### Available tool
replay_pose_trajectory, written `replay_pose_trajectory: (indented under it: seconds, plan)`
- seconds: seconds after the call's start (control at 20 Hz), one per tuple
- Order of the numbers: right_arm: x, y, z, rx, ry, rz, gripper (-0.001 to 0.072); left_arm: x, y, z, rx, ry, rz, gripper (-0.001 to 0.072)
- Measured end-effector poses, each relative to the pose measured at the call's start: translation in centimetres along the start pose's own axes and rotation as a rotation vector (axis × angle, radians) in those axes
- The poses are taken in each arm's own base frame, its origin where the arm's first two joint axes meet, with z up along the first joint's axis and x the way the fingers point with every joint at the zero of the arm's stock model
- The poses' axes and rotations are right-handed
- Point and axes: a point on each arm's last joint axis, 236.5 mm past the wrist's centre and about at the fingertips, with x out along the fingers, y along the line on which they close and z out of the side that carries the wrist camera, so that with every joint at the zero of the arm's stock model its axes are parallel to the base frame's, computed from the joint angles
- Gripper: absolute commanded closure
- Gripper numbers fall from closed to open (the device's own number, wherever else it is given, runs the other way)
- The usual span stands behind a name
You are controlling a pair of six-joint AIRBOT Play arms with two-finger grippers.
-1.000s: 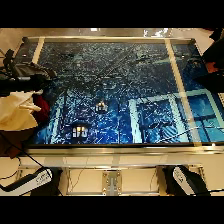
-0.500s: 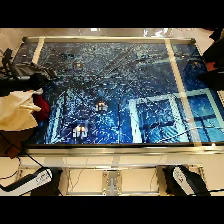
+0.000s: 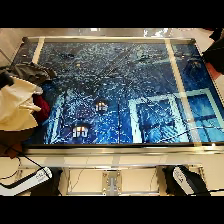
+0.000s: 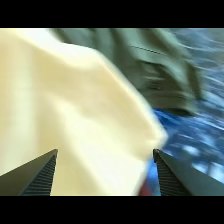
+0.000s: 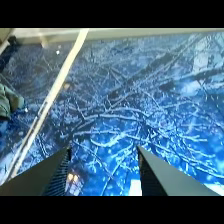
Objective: Fold the shirts.
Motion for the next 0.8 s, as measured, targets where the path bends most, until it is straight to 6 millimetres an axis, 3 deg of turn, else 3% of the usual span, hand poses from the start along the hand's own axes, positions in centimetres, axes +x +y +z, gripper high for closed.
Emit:
replay_pose_trajectory:
  seconds: [0.1, 0.25, 0.4, 0.55, 0.6, 0.65, 0.7, 0.8]
  plan:
    - [0.0, 0.3, 0.7, 0.008, -0.03, 0.014, 0.0226, -0.2, 5.3, -0.1, -0.026, 0.003, 0.121, -0.0002]
    - [-0.1, 1.1, 1.8, 0.025, -0.078, 0.047, 0.0226, 0.5, 10.1, -2.1, -0.091, 0.07, 0.211, -0.0004]
    - [-0.2, 1.8, 2.8, 0.042, -0.117, 0.078, 0.0226, 2.2, 12.1, -4.6, -0.136, 0.149, 0.236, -0.0004]
    - [-0.4, 2.3, 3.8, 0.059, -0.157, 0.103, 0.0227, 4.1, 12.4, -6.5, -0.189, 0.201, 0.221, 0.0027]
    - [-0.5, 2.4, 4.0, 0.062, -0.166, 0.107, 0.0227, 4.6, 12.4, -7.0, -0.207, 0.215, 0.213, 0.0214]
    - [-0.5, 2.5, 4.1, 0.065, -0.172, 0.11, 0.0227, 5.1, 12.3, -7.4, -0.221, 0.225, 0.206, 0.0548]
    - [-0.5, 2.5, 4.3, 0.067, -0.178, 0.114, 0.0227, 5.4, 12.2, -7.7, -0.233, 0.232, 0.199, 0.0684]
    - [-0.6, 2.6, 4.5, 0.07, -0.186, 0.116, 0.0228, 5.5, 12.1, -7.7, -0.243, 0.235, 0.192, 0.0694]
